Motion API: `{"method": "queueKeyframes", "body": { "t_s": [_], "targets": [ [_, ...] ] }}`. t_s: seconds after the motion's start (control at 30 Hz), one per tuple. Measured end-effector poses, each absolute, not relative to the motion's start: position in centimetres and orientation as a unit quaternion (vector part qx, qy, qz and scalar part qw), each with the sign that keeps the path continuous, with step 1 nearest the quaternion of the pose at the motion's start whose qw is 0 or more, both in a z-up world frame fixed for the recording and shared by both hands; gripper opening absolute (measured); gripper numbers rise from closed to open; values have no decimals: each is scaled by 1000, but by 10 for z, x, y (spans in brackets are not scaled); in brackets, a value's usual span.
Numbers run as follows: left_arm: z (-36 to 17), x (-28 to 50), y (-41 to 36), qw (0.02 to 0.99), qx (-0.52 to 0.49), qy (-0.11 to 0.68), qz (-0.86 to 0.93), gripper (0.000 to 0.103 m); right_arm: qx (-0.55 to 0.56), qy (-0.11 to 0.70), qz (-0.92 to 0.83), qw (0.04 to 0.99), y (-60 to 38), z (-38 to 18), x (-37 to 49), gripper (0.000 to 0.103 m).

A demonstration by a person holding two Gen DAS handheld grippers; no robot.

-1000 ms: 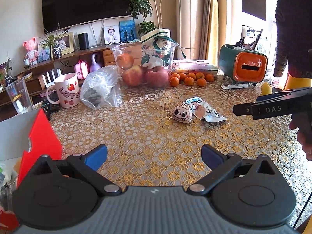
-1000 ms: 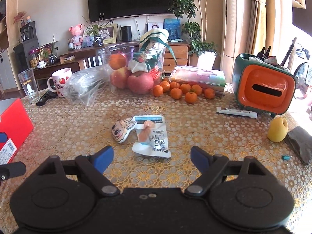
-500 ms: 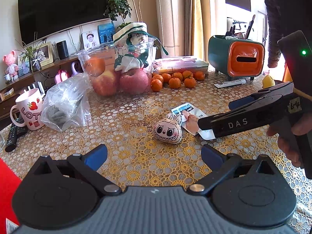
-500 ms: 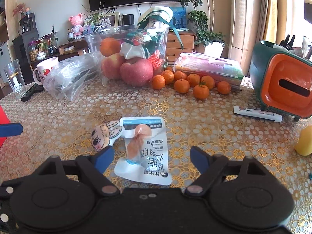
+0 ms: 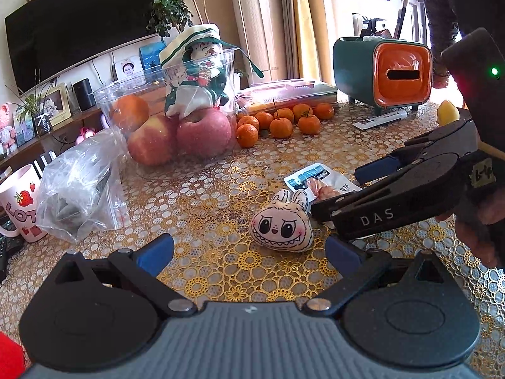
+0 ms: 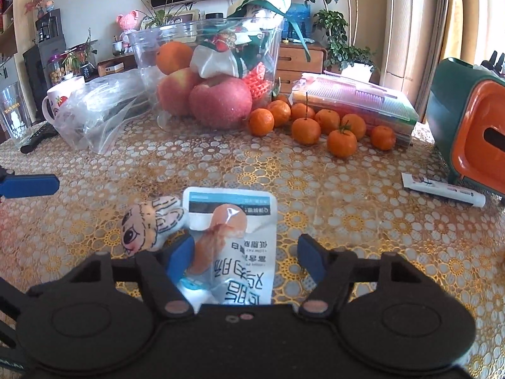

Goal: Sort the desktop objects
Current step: 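Grasp the plush doll with the left tool while the right tool grasps the white packet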

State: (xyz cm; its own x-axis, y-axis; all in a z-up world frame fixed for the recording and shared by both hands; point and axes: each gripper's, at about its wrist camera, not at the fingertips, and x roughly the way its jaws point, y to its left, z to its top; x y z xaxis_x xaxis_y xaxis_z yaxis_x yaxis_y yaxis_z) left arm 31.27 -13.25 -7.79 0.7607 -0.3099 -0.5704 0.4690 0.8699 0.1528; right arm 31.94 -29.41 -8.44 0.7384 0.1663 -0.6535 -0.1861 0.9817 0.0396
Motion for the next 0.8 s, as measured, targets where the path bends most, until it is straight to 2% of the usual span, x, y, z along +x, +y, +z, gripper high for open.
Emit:
{"method": "queueKeyframes", "body": {
  "t_s": [0.03, 0.2, 0.3, 0.4, 0.47, 0.5, 0.6, 0.7, 0.77, 0.8],
  "targets": [
    [-79, 315, -133, 927, 143, 275, -213, 103, -14, 347, 98, 933, -294, -84, 318, 56],
    [-83, 323, -142, 924, 148, 273, -224, 103, 4, 337, 105, 936, -304, -75, 313, 38],
    [-87, 328, -150, 920, 155, 273, -233, 103, 2, 339, 102, 935, -310, -71, 311, 38],
    [-91, 335, -157, 916, 153, 281, -241, 102, -9, 343, 115, 932, -312, -73, 311, 39],
    [-94, 338, -161, 912, 155, 290, -245, 95, -9, 345, 117, 931, -313, -72, 313, 41],
    [-95, 340, -162, 911, 155, 294, -246, 92, -13, 346, 118, 931, -312, -72, 314, 45],
    [-95, 344, -160, 909, 145, 298, -252, 84, -24, 348, 121, 930, -307, -75, 317, 65],
    [-95, 346, -158, 910, 140, 298, -253, 78, -10, 348, 118, 930, -307, -77, 323, 70],
    [-94, 348, -156, 909, 131, 301, -259, 67, -1, 347, 120, 930, -305, -78, 327, 71],
    [-94, 348, -155, 908, 126, 302, -262, 65, 4, 349, 120, 930, -304, -79, 330, 71]
  ]
}}
